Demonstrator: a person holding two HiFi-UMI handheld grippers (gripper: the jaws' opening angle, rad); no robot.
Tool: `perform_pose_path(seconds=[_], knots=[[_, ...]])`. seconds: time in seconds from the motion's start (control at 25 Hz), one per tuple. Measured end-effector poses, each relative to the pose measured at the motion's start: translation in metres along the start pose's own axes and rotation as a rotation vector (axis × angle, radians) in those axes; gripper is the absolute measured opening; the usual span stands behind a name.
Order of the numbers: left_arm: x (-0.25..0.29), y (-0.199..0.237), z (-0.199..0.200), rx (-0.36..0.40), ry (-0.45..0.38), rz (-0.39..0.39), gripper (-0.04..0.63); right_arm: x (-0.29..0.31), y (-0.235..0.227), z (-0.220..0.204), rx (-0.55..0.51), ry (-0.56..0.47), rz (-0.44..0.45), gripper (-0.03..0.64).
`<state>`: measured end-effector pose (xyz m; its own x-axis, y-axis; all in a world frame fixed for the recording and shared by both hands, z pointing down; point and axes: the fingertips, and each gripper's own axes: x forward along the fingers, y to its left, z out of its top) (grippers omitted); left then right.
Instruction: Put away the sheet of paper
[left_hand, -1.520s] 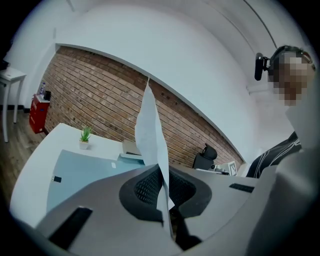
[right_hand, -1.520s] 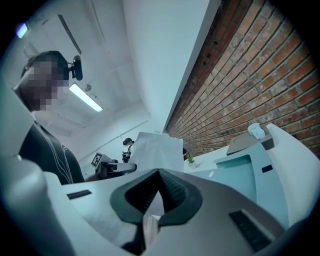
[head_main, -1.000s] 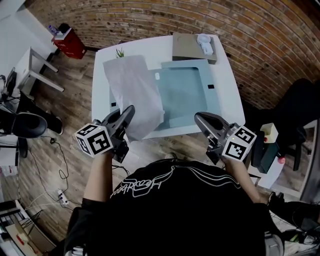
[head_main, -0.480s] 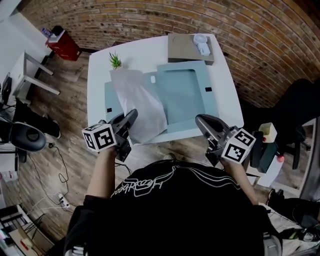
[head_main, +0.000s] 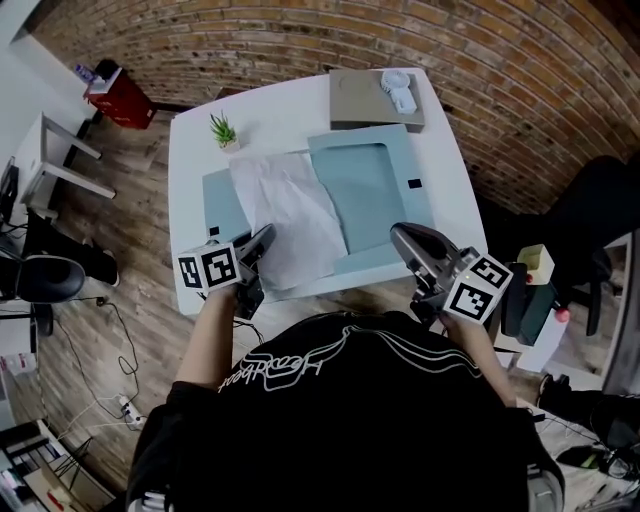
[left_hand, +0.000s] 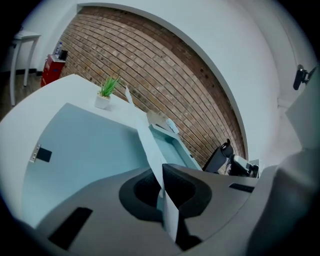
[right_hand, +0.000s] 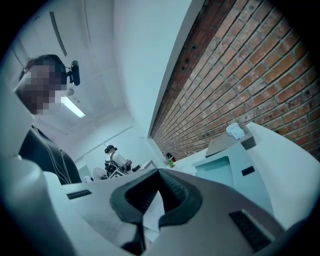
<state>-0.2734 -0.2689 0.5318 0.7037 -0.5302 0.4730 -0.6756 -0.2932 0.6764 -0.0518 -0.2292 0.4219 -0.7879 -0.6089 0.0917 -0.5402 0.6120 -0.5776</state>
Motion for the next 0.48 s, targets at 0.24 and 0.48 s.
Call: perform_pose_path(seconds=[0.24, 0.48], knots=[[0.013, 0.013, -0.005, -0.044, 0.027, 0.040, 0.031, -0.003, -0.004, 0.006, 0.008, 0.008, 0.005, 0.002], [0.027, 0.020, -0.008, -0.080, 0.036, 0.088, 0.031, -0.003, -0.030, 0.010, 0.039, 0.025, -0.003, 0.002]])
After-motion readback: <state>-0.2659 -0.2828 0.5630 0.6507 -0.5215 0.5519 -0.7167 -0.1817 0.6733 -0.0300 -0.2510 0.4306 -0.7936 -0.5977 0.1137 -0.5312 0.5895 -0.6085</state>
